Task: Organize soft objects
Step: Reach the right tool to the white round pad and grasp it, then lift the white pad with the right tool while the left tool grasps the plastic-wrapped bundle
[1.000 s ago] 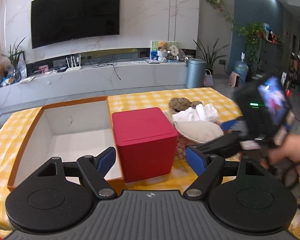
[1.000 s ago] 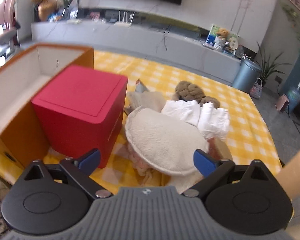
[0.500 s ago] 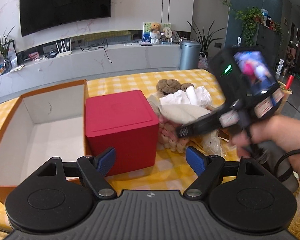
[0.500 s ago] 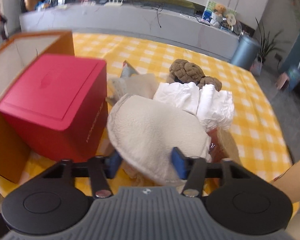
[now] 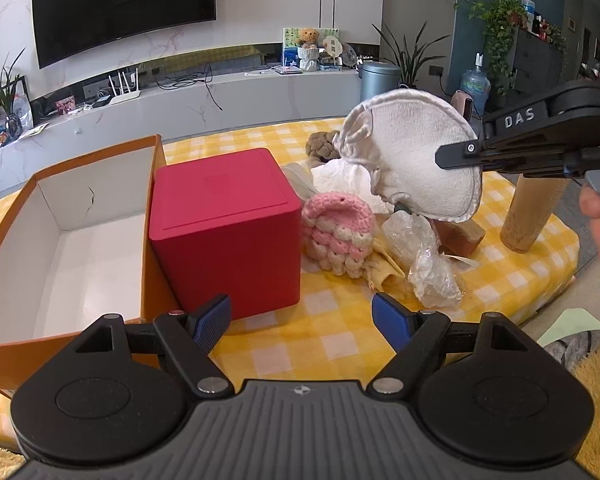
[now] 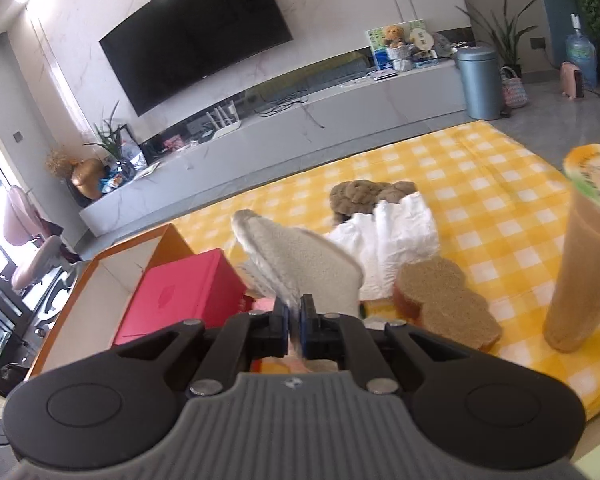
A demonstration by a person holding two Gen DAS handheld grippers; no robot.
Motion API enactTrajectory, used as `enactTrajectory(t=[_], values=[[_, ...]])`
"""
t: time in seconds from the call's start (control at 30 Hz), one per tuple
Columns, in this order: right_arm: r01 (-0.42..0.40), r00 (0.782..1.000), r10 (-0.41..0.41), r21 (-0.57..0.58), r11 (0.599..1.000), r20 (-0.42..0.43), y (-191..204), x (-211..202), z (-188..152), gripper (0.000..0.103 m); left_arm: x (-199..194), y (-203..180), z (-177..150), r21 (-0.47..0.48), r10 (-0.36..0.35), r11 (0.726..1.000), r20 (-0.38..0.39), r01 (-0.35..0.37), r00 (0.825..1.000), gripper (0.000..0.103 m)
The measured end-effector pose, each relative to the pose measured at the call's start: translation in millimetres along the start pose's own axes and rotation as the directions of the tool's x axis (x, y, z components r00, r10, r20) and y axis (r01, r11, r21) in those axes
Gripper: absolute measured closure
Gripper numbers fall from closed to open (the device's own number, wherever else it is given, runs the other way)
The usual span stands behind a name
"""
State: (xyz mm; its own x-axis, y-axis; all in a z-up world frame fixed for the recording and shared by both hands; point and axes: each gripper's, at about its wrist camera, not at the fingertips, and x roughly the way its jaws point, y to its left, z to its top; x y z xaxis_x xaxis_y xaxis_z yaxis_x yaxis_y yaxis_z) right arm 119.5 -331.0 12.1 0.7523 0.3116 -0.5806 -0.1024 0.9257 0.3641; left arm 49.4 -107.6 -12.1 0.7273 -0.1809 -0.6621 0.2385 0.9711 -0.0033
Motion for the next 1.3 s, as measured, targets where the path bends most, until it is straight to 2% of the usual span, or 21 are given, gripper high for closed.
enactTrajectory(t=[0.1,0.23,0.33,0.43,0.57,0.67,0.77,0.87,0.93,1.0,1.13,1.3], values=[[0.061,0.998,-0.06,0.028,0.998,-0.024,-9.3,15.3,-1.4,0.1,0.1,-3.8,0.0,0.009,-0.004,1.0,-0.002,0.004,1.0,0.009],[0.105,0.992,-0.103,0.039,0.994,-0.067,-18.2,35.7,-3.5,0.1,-0.5,-3.2,-2.7,0.017,-0.006,1.0,0.004,0.006,1.0,0.009],[0.102,0.994,-0.099,0.057,0.993,-0.05,-23.0,36.3,-2.7,0.1,4.9,-2.7,-0.3,-0.004,-0.005,1.0,-0.006,0.005,1.0,0.009],[0.098,0.995,-0.099,0.065,0.993,0.012,-24.4,26.4,-1.7,0.1,8.8,-3.5,-1.2,-0.016,-0.011,1.0,-0.014,0.01,1.0,0.009],[0.078,0.984,-0.085,0.051,0.996,0.155,-18.8,4.8,2.0,0.101,10.8,-6.5,-4.8,-0.013,-0.011,1.0,-0.023,0.01,1.0,0.009],[0.051,0.966,-0.057,0.027,0.998,0.251,-12.9,-15.0,2.3,0.101,11.6,-10.4,-5.2,-0.006,-0.006,1.0,-0.024,0.006,1.0,0.009],[0.062,0.94,-0.063,0.016,0.998,0.336,-9.3,-38.8,1.8,0.101,11.4,-14.0,-4.3,-0.007,-0.008,1.0,-0.012,0.008,1.0,0.009],[0.053,0.928,-0.067,0.047,0.997,0.367,-12.3,-58.3,3.8,0.101,16.6,-19.6,-1.2,-0.013,-0.023,1.0,-0.008,0.023,1.0,0.009],[0.042,0.931,-0.055,0.044,0.998,0.362,-14.6,-64.9,4.4,0.101,20.7,-26.2,2.6,-0.014,-0.042,0.999,-0.008,0.042,0.999,0.009],[0.049,0.942,-0.064,0.053,0.997,0.328,-19.2,-65.5,4.8,0.101,24.7,-34.1,7.4,-0.018,-0.068,0.998,-0.004,0.068,0.998,0.009],[0.13,0.956,-0.152,0.104,0.986,0.252,-39.8,-60.4,2.1,0.101,36.0,-50.9,16.7,-0.027,-0.113,0.993,0.001,0.113,0.994,0.009],[0.171,0.958,-0.201,0.151,0.974,0.206,-67.2,-59.4,-5.4,0.101,54.0,-68.6,25.4,-0.036,-0.123,0.992,-0.015,0.122,0.992,0.009]])
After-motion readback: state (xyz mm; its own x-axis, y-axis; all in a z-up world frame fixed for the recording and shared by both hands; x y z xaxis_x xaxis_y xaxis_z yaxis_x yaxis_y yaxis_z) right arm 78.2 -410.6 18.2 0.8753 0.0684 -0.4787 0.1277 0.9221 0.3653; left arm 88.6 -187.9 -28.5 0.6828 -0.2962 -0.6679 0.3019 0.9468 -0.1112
